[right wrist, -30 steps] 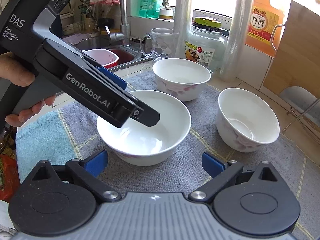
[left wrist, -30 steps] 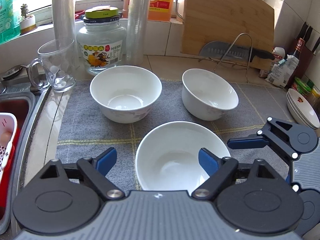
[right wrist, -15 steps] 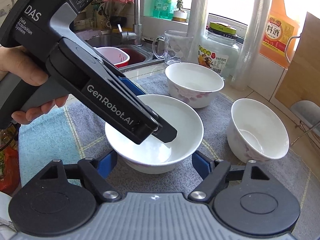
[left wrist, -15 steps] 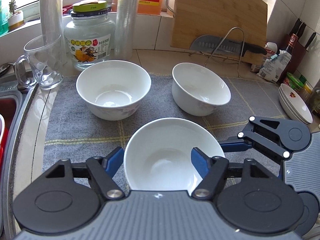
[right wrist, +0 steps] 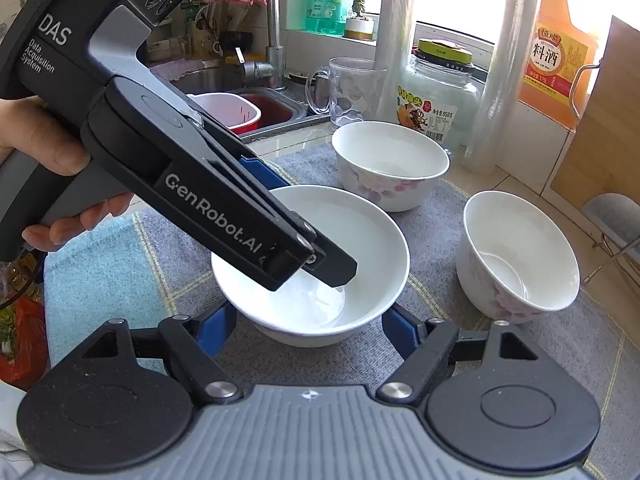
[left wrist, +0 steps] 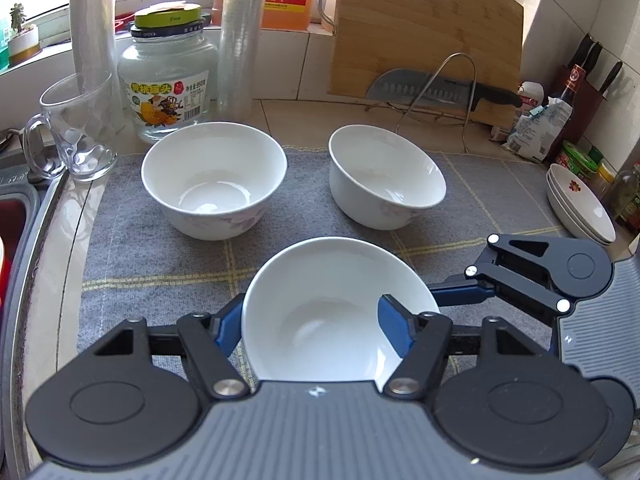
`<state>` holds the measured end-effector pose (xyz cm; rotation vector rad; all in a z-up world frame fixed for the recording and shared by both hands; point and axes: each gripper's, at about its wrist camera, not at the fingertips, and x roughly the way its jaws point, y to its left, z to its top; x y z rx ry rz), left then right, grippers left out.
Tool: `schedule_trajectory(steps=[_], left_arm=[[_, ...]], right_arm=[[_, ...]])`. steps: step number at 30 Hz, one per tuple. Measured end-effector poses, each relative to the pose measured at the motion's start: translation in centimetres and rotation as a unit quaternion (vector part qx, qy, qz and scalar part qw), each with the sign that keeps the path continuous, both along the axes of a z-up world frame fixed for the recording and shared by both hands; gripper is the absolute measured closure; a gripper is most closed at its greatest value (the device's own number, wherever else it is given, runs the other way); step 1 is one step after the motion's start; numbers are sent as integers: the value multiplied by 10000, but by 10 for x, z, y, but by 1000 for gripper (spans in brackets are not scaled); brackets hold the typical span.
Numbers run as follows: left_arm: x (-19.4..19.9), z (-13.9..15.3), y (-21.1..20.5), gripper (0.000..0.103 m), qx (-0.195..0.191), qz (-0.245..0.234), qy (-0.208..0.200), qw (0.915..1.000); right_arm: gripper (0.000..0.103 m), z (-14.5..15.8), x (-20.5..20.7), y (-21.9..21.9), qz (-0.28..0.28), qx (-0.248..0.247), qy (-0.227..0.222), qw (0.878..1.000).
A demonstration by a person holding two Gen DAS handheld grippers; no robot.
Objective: Organize plates and bowls
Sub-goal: 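Lift the white bowl with both tools and carry it across the towel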
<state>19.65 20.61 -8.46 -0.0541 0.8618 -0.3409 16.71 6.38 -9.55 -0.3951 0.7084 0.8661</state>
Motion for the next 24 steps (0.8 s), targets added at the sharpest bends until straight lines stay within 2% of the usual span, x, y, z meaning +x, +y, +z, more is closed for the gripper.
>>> schedule_trajectory(steps=[10, 24], left_arm=[[-11, 7, -21, 35, 50, -235, -41, 9997], [-16, 17, -83, 35, 63, -841, -150, 9963]], right_arm=[[20, 11, -14, -21, -147, -15, 54, 9999], [20, 22, -35, -78, -716, -29, 82, 9974]])
